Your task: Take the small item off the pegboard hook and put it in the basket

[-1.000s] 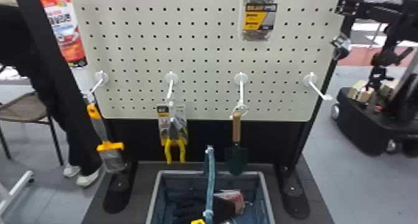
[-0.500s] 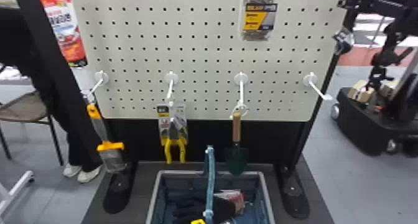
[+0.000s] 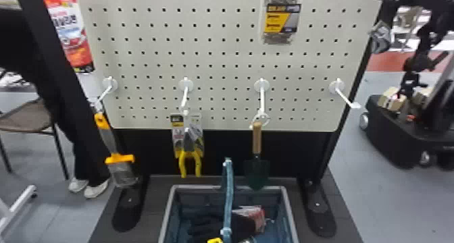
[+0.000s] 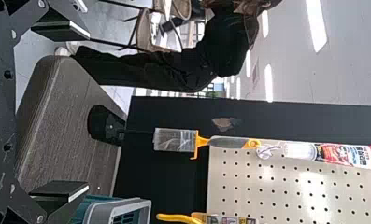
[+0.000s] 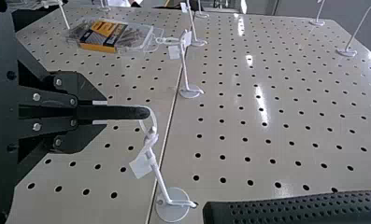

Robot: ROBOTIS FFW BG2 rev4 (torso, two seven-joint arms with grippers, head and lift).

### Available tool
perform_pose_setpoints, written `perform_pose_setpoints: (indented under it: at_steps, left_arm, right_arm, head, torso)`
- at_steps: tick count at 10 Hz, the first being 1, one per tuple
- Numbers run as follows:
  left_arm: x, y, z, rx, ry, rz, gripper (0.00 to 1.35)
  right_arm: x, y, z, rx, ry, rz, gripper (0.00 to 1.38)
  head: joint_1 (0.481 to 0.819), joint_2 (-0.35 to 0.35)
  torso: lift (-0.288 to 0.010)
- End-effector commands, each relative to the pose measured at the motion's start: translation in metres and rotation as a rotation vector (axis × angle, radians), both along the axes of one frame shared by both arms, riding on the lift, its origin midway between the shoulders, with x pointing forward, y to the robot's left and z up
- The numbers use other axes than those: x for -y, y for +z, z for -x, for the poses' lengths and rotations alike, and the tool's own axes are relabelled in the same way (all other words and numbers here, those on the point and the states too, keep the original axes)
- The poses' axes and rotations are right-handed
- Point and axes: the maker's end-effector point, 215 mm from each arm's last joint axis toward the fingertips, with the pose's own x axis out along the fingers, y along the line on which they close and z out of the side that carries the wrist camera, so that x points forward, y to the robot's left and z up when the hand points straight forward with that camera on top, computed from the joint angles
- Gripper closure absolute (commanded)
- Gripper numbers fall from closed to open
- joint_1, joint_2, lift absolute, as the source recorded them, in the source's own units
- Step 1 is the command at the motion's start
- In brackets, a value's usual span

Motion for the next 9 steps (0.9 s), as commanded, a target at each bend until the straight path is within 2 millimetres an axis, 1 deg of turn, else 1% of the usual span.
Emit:
perform_pose_setpoints:
  at_steps: [1, 3, 4, 9]
  left_arm:
    - [0.000, 0.000, 0.000, 0.000, -0.001, 0.000, 0.17]
    - [0.000, -0.001, 0.000, -0.002, 0.000, 0.003, 0.17]
    - [0.000, -0.001, 0.000, -0.003, 0.001, 0.004, 0.17]
    - [0.000, -0.001, 0.001, -0.002, 0.005, 0.011, 0.17]
  right_arm:
    - [-0.004, 0.000, 0.009, 0.012, 0.003, 0.007, 1.27]
    - [-0.006, -0.004, 0.020, 0.019, -0.003, 0.012, 1.27]
    - [-0.003, -0.010, 0.025, 0.017, -0.013, 0.007, 1.27]
    - [0.008, -0.053, 0.039, -0.035, -0.043, -0.060, 1.27]
  head:
    - [0.549, 0.000]
    - [0.549, 0.000]
    - [0.549, 0.000]
    - [0.549, 0.000]
  torso:
    - [-0.100]
    - [-0.100]
    - [-0.100]
    - [-0.100]
